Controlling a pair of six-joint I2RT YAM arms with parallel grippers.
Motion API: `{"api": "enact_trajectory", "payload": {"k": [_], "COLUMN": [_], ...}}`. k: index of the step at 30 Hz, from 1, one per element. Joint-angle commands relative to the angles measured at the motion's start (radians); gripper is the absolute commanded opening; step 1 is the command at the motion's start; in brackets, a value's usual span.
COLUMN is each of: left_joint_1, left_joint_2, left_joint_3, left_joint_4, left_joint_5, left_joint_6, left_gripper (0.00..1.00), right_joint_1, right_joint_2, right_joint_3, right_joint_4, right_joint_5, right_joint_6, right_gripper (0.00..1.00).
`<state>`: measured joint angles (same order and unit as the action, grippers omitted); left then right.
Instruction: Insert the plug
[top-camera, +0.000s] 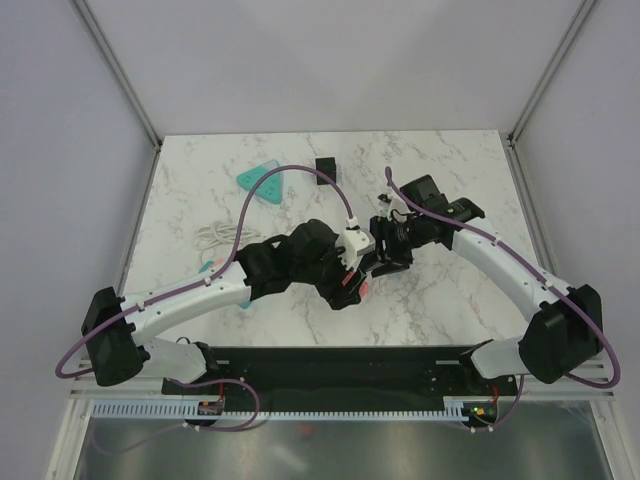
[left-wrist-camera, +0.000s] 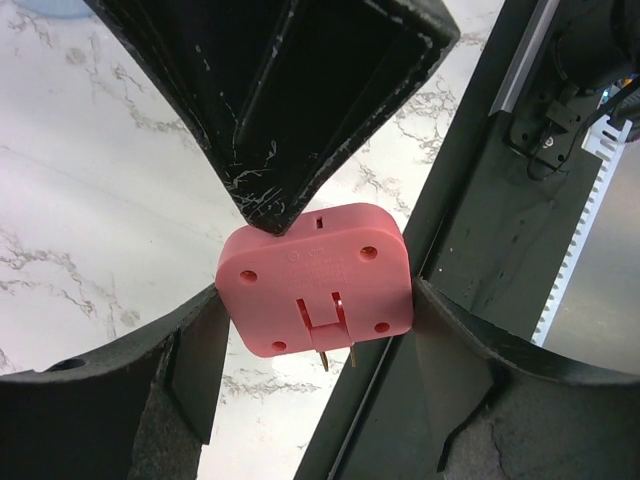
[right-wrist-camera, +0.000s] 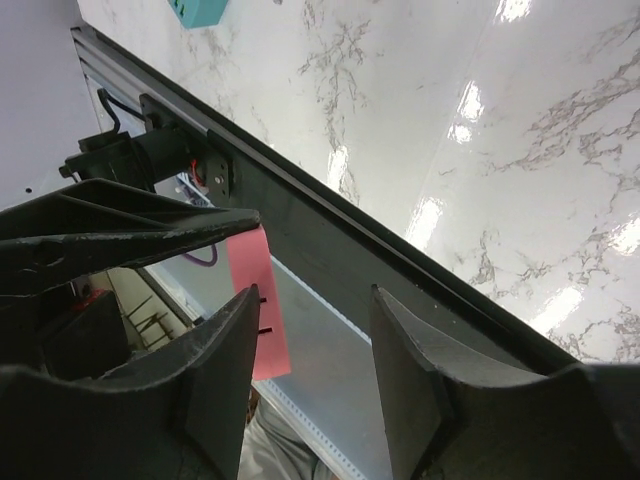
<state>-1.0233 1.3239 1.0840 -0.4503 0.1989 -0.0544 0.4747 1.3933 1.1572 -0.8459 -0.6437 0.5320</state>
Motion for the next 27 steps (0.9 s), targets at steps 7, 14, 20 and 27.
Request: {"api": "enact_trajectory", "payload": {"k": [7,14,20,27], "left_joint_1": [-0.003,-0.003,-0.004,-0.008], "left_joint_2": [-0.015,-0.038,-0.048,-0.037], "left_joint_3": [-0.002,-0.013,-0.015,-0.013], "left_joint_4": [0.148,0.151,0.151,0.151], "left_joint_5": [-0.013,-0.019,-0.018,-0.004], "left_joint_6": [0.048,0.047,0.053,0.097], "left_gripper": [0.02,0.02,0.02,0.02], "right_joint_1": [0.016,0.015,0.016,0.021], "right_joint_2": [-0.056,-0.062,-0.056,-0.048], "right_joint_3": [0.078,0.065,0.015,-0.042], "right_joint_4": [-0.032,-0.033,-0.032,-0.03], "right_joint_5": [-0.01,-0.028,-0.102,-0.157], "right_joint_6": [0.023,0.017,-0.012,-0.046], "right_gripper": [0.6,0.57,0.53,0.47]}}
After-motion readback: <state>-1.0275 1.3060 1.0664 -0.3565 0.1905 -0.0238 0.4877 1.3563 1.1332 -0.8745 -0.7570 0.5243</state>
